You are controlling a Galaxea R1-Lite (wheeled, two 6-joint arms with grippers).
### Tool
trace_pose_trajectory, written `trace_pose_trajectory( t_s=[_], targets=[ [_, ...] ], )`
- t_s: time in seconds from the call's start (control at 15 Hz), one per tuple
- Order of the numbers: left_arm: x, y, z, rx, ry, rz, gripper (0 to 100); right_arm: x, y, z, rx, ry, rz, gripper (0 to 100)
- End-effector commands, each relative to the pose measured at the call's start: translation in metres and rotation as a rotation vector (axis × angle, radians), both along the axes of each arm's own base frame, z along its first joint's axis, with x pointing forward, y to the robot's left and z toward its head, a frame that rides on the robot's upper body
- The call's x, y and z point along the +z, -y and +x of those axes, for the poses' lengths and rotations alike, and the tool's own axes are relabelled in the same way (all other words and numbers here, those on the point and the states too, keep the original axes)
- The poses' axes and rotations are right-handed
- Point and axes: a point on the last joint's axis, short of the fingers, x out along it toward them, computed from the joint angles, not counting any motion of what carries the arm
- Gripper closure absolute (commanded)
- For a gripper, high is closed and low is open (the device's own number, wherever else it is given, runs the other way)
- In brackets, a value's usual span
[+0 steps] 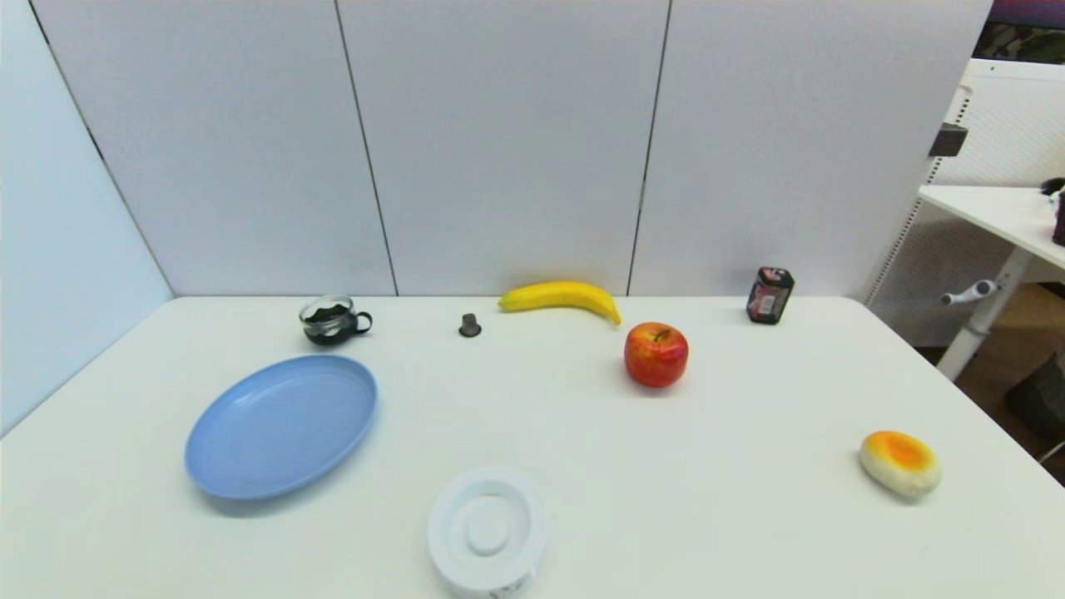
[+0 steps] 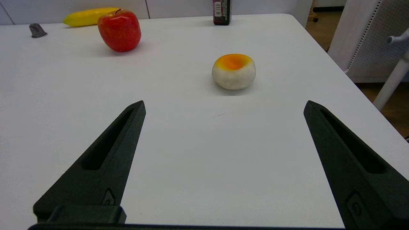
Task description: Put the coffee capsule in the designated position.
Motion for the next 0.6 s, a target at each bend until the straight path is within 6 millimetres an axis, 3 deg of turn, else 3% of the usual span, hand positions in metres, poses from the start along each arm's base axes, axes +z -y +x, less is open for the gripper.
trace_pose_trajectory(
  t_s=[0.07,0.6],
  targets=[
    [0.0001,0.0000,0.0001,0.001,-0.001,0.000,0,0.0000,0.0000,0.0001,0.001,-0.002,0.000,0],
    [0.0001,0.0000,0.0001,0.001,-0.001,0.000,0,0.0001,0.0000,0.0001,-0.001,0.000,0.000,0]
  ],
)
